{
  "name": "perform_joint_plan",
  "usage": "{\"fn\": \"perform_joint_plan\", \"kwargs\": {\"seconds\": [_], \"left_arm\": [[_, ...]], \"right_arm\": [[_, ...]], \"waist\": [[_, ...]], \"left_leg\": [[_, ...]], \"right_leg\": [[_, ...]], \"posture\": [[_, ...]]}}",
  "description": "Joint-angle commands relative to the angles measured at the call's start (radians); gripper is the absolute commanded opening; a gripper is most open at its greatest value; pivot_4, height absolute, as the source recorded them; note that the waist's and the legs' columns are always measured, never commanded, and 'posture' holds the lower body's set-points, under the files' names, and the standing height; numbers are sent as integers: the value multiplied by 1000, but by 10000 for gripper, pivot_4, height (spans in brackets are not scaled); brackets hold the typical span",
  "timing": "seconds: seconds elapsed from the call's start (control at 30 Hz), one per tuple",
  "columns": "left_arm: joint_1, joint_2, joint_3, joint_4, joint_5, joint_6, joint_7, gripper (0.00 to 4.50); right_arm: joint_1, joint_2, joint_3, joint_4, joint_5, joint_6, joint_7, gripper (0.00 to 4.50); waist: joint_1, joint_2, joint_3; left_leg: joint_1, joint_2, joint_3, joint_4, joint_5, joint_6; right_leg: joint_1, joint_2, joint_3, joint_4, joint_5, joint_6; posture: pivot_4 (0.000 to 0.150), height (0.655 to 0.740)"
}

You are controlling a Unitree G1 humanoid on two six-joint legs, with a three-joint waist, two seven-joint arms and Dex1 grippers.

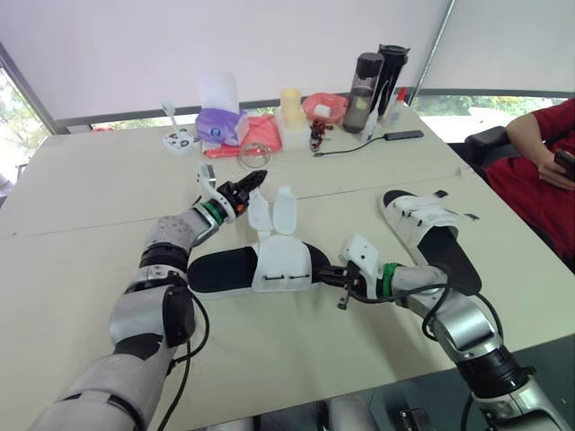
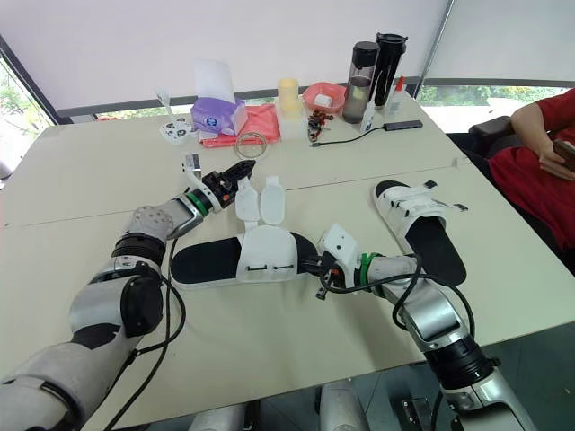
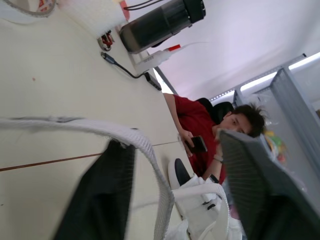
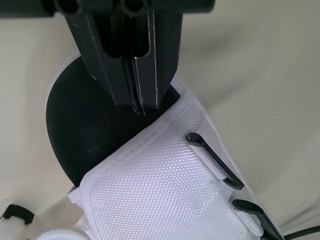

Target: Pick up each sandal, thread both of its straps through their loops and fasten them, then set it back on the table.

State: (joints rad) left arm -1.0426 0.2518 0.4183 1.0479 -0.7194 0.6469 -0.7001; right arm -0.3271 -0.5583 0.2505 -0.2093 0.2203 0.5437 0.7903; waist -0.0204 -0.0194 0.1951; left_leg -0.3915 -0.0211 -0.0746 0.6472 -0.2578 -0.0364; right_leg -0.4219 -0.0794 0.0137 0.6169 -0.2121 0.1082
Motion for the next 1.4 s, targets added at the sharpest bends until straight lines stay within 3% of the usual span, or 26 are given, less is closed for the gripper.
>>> {"fn": "perform_joint_plan", "kwargs": {"seconds": [0.03,0.07,0.1,0.2,0.37,0.5,0.57,0.6,0.73,0.83,0.87,0.93,1.03,1.17,1.27,1.37,1.4], "left_arm": [[-31,3,19,0,10,-19,-25,6412],[-32,4,20,2,13,-22,-26,985],[-33,8,22,0,15,-21,-30,349],[-18,26,-39,-84,68,-56,-95,349],[91,51,-253,-447,232,-230,-223,349],[258,146,-482,-715,464,-585,-360,349],[322,180,-523,-766,511,-722,-403,349],[342,189,-533,-777,522,-763,-414,349],[432,280,-599,-707,657,-1276,-471,349],[367,317,-576,-482,851,-1936,-371,349],[340,322,-570,-408,908,-2080,-337,349],[306,322,-533,-350,1038,-2231,-267,349],[288,318,-475,-361,1277,-2261,-76,349],[257,309,-409,-325,1560,-2261,192,12927],[237,320,-391,-329,1724,-2238,412,27133],[213,346,-433,-291,1743,-2184,563,41966],[196,358,-472,-234,1668,-2156,523,44211]], "right_arm": [[6,13,13,27,-18,14,-10,0],[7,14,12,27,-18,15,-11,0],[7,15,12,27,-18,15,-11,0],[11,15,11,28,-20,14,-9,0],[27,0,9,25,-28,0,0,0],[45,-13,14,33,-41,-22,10,0],[50,-16,17,39,-47,-32,13,0],[52,-18,18,41,-49,-37,14,0],[57,-23,26,59,-67,-60,15,0],[60,-20,19,78,-77,-71,7,0],[61,-19,18,82,-79,-75,6,0],[61,-14,16,89,-81,-78,2,0],[57,-10,13,102,-82,-82,-2,0],[55,-10,11,115,-86,-86,-5,0],[56,-11,9,120,-87,-88,-7,0],[60,-14,10,123,-89,-91,-6,0],[62,-17,12,122,-93,-94,-5,0]], "waist": [[0,0,0],[0,0,0],[0,0,0],[0,0,0],[2,0,0],[3,1,-1],[6,1,-1],[8,1,-1],[9,1,-1],[15,0,-1],[17,0,-2],[23,0,-4],[22,0,-4],[23,0,-5],[24,0,-5],[24,0,-5],[25,0,-5]], "left_leg": [[0,0,0,0,0,0],[0,0,0,0,0,0],[0,0,0,0,0,0],[0,0,0,0,0,0],[0,0,0,-1,1,-1],[1,0,1,-2,1,-2],[1,0,1,-2,1,-2],[1,0,1,-2,1,-2],[1,0,2,-1,1,-1],[1,0,2,0,1,-1],[1,0,1,0,1,-1],[1,0,2,0,1,-1],[1,0,3,0,1,-1],[2,0,3,0,1,-1],[6,0,3,0,1,-1],[13,1,3,0,1,-1],[15,1,3,-1,0,-1]], "right_leg": [[0,0,0,0,0,0],[0,0,0,0,0,0],[0,0,0,0,0,0],[0,0,0,0,0,0],[0,0,1,0,0,0],[0,0,2,0,0,0],[0,0,2,-1,0,-1],[0,-1,2,-1,-1,-3],[1,-1,2,-2,-2,-6],[1,-1,2,-3,-2,-6],[1,-1,2,-3,-1,-7],[2,-2,2,-4,-1,-7],[2,-2,2,-4,0,-7],[3,-1,2,-3,2,-2],[8,-1,2,-3,0,2],[15,-1,1,-4,-1,4],[17,-1,1,-4,-1,4]], "posture": [[1500,7400],[1500,7400],[1500,7400],[1500,7400],[1500,7400],[1500,7400],[1500,7400],[1500,7400],[1500,7400],[1500,7400],[1500,7400],[1500,7400],[1500,7400],[1500,7400],[1500,7400],[1500,7400],[1500,7400]]}}
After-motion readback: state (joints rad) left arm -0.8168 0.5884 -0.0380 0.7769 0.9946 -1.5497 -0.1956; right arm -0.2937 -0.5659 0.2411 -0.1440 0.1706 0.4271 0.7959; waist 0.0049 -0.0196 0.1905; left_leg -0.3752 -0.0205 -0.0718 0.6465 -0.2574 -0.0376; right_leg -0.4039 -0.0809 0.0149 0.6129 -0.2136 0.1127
